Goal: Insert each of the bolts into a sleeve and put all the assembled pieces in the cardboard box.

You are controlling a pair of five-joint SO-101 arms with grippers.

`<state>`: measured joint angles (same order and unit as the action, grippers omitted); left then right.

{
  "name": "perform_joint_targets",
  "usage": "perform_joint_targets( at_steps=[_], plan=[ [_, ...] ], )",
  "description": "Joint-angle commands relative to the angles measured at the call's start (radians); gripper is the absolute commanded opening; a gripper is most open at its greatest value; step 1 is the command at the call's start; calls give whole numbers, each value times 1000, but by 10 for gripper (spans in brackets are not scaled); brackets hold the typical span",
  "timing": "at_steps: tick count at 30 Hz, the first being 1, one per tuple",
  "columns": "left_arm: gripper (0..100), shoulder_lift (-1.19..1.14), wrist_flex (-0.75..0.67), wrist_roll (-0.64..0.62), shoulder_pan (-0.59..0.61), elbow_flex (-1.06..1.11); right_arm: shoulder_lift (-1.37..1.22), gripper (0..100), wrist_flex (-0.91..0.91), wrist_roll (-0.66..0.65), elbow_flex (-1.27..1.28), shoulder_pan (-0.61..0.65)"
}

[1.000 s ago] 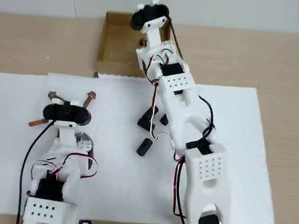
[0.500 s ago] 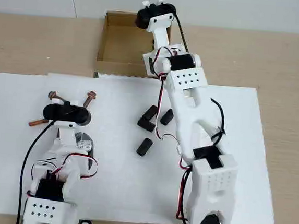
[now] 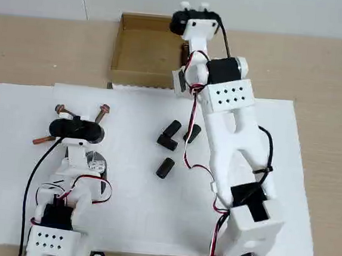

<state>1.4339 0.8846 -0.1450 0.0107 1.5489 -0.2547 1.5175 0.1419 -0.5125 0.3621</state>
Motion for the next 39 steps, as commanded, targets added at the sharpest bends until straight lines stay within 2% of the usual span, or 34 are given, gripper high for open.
perform_joint_targets(
  at_steps=[1, 5, 16, 32, 39],
  plan=[
    [5, 11, -5, 0, -2, -7, 59, 83, 130, 104, -54, -5],
    [5, 11, -5, 0, -2, -7, 58, 84, 176, 221, -15, -10],
    [5, 11, -5, 0, -2, -7, -36, 87, 162, 377, 135, -10],
    [5, 11, -5, 0, -2, -7, -226, 87, 4, 377, 133, -5],
    [5, 11, -5, 0, -2, -7, -246, 185, -2, 379, 133, -7]
  ],
)
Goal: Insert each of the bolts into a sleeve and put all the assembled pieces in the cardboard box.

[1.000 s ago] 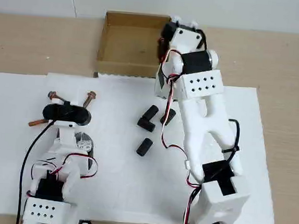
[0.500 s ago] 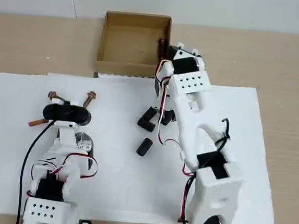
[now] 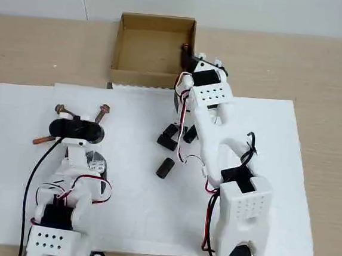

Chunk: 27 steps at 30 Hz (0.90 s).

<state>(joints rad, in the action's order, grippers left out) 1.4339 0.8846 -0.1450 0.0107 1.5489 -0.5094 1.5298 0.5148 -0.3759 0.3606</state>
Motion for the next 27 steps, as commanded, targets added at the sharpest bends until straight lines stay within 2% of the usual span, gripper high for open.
perform_joint_targets(
  at_steps=[1, 20, 25, 27],
  plan=[
    [5, 11, -5, 0, -2, -7, 7, 183, -15, 6, -3, -5],
    [5, 11, -5, 0, -2, -7, -76, 162, -68, 3, -2, -8],
    [5, 11, -5, 0, -2, -7, -81, 2, -74, 2, -2, -5],
    [5, 11, -5, 0, -2, -7, -77, 15, -65, 2, -2, -2]
  ],
)
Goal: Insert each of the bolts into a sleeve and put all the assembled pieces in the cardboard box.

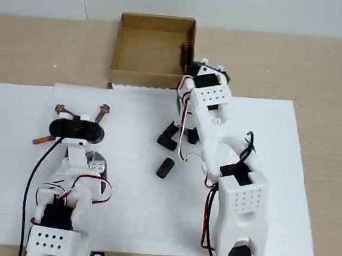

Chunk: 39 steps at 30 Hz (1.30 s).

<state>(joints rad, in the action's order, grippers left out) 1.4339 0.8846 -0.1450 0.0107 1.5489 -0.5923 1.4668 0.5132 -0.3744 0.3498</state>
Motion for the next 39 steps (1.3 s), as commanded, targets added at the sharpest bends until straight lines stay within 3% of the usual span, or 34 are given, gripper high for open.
perform_joint_targets(
  at_steps=[1, 14, 39],
  plan=[
    [5, 11, -5, 0, -2, -7, 10, 9, 4, 3, -3, 8],
    [5, 11, -5, 0, -2, -7, 283, 2, 208, 2, -106, 87],
    [5, 11, -5, 0, 2, -7, 1032, 2, 243, -193, -54, 67]
  ],
)
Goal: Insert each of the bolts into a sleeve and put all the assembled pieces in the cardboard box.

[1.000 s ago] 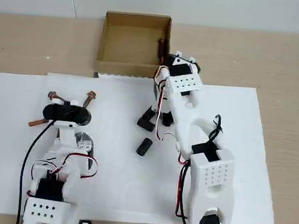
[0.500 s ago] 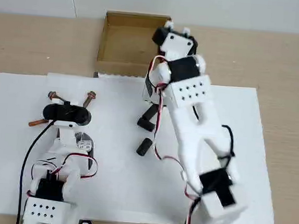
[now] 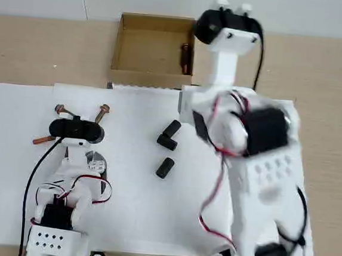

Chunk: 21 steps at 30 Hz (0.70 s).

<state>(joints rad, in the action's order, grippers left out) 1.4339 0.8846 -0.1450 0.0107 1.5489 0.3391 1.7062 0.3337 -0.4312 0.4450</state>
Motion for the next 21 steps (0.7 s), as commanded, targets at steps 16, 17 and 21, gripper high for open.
perform_joint_targets(
  at_steps=[16, 17, 21],
  plan=[
    [5, 3, 100, -2, 6, -219, 762, 2, -140, -12, 924, -183],
    [5, -3, 137, -2, 6, -263, 797, 2, -162, -12, 984, -186],
    [5, -101, 275, -2, 6, -456, 940, 2, -251, -12, 1200, -186]
  ],
)
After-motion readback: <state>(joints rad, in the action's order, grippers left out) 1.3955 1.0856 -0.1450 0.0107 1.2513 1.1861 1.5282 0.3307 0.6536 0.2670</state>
